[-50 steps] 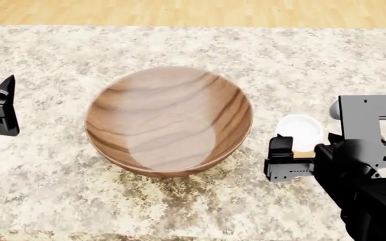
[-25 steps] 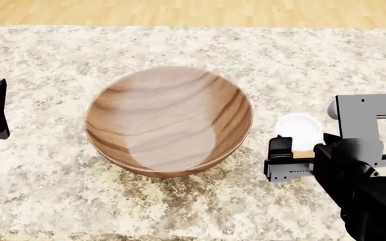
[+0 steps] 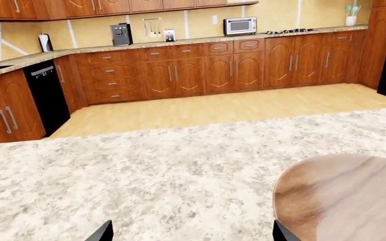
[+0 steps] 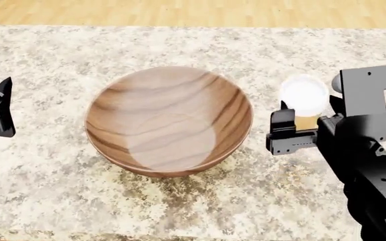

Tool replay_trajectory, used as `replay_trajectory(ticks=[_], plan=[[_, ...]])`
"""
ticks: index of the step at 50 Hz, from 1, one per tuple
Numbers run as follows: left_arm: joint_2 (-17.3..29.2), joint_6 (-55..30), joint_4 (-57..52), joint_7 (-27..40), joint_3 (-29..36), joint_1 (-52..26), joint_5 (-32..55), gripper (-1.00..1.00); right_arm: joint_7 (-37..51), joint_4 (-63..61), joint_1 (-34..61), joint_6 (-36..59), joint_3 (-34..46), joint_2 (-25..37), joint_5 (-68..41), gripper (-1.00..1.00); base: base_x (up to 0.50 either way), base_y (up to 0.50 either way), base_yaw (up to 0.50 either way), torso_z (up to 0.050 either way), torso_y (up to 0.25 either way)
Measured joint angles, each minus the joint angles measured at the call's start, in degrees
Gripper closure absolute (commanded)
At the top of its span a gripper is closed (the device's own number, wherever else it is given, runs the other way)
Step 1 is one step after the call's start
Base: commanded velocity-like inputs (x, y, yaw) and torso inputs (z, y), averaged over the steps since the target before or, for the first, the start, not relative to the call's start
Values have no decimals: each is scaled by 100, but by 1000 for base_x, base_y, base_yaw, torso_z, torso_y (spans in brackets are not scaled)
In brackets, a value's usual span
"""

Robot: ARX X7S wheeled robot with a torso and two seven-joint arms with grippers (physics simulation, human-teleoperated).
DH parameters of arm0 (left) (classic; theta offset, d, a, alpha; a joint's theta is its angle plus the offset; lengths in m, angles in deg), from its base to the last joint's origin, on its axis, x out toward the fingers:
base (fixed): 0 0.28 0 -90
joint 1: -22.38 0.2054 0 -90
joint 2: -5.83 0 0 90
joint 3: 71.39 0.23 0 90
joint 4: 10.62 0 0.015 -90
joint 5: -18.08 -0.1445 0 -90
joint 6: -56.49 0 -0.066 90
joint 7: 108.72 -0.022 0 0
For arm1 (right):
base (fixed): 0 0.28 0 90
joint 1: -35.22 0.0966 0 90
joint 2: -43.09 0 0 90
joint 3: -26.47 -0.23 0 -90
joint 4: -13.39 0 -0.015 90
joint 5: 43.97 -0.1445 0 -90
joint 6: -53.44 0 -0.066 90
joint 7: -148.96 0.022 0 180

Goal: Place the cup inside the bowl on the dining table and move the bowl to any counter.

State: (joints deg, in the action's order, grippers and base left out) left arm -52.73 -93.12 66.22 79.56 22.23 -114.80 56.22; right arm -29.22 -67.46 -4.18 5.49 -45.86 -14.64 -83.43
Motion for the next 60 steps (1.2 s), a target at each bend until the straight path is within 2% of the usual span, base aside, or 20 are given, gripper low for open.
replay_trajectory(ticks=[12, 21, 29, 36, 60], plan=[[-15, 89, 74, -24, 32, 20, -22, -100, -478, 46, 236, -436, 162, -126, 115, 100, 0, 0, 0, 0, 0], [-18, 150, 98, -38, 18, 81, -12, -100, -1258, 2423, 2247, -913, 588, -1290, 533, 100, 0, 0, 0, 0, 1], [25, 174, 77, -68, -28, 138, 28, -100, -1786, 4081, 3180, -1451, 744, -2015, 720, 100, 0, 0, 0, 0, 0], [31, 190, 69, -69, -47, 170, 49, -100, -1997, 4324, 3238, -1354, 825, -2217, 684, 100, 0, 0, 0, 0, 0], [89, 264, 191, -148, -33, 146, 63, -100, -2147, 3451, 2655, -122, 1091, -2215, 280, 100, 0, 0, 0, 0, 0]])
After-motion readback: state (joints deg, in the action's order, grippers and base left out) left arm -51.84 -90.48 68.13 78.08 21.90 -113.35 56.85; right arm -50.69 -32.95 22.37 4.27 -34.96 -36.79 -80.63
